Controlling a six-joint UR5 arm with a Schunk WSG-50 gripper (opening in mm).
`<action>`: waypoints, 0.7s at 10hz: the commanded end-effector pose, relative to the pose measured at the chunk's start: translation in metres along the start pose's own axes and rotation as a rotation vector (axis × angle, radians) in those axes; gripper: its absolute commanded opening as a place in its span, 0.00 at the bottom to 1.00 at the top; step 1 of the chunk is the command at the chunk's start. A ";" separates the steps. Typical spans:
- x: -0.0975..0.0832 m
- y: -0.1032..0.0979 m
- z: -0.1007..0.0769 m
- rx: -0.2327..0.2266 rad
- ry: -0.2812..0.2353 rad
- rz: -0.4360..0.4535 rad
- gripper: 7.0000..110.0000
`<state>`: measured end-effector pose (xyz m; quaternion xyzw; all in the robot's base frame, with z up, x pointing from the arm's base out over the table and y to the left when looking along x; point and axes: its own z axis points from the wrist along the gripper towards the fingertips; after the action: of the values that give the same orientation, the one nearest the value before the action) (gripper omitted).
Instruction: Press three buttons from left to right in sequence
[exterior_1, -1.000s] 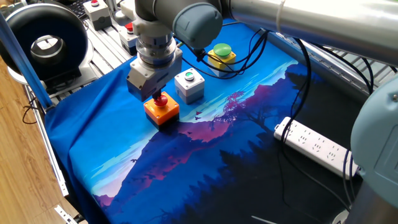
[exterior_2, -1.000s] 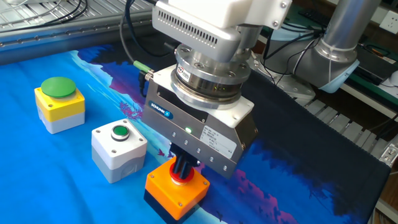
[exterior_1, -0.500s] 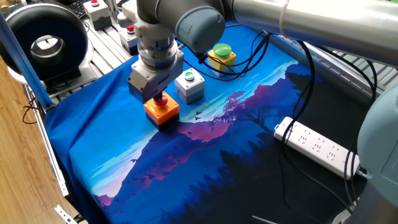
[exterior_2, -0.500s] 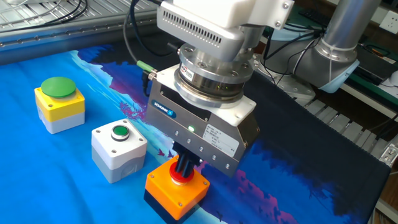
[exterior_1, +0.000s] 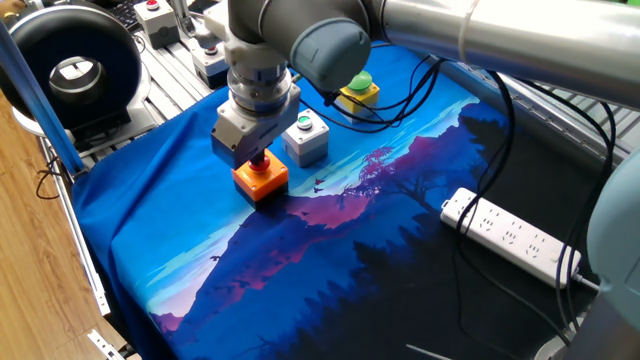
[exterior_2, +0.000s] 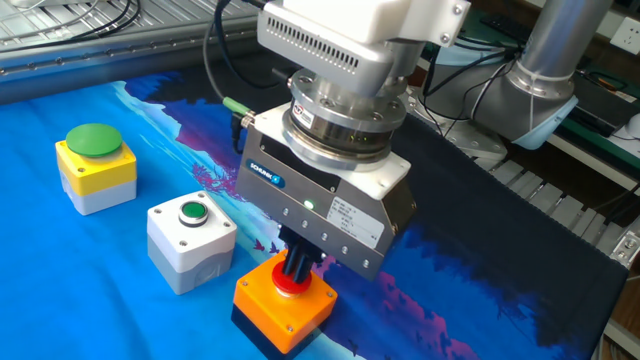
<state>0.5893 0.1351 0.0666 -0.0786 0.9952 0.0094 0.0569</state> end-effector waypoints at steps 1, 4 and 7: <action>-0.004 0.003 0.010 -0.003 -0.016 0.014 0.00; 0.001 0.003 -0.003 -0.005 -0.002 0.011 0.00; 0.010 -0.010 -0.030 -0.019 0.027 -0.014 0.00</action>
<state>0.5839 0.1300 0.0776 -0.0821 0.9952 0.0088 0.0517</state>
